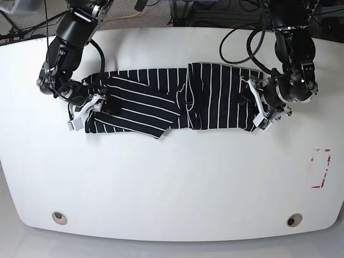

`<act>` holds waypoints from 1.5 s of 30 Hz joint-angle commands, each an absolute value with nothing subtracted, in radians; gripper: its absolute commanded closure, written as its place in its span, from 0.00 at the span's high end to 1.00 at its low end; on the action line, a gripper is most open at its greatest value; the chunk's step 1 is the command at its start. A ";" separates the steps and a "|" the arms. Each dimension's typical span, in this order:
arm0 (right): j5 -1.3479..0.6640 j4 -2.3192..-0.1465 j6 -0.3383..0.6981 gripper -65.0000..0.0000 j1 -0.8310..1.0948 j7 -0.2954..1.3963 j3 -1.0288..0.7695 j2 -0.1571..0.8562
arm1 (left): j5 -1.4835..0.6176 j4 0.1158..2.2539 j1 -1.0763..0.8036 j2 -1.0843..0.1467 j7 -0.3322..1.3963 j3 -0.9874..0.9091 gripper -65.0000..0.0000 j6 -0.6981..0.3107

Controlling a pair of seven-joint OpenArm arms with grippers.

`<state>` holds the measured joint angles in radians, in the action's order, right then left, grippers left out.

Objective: Fold the T-shirt properly
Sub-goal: 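Fold the strip ends toward each other with both grippers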

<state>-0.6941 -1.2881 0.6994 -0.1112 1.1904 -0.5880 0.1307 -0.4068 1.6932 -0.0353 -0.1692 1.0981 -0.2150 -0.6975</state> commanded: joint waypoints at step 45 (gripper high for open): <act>-0.777 -1.793 0.698 0.00 -0.090 1.322 -0.171 -0.116 | -0.263 1.486 0.031 0.027 0.977 -0.176 0.53 -0.698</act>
<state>-0.7612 -1.7786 0.6926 -0.0700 1.3476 -0.1719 -0.1108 -0.2687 1.4799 0.0299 0.0246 0.9501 -0.1757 -0.6968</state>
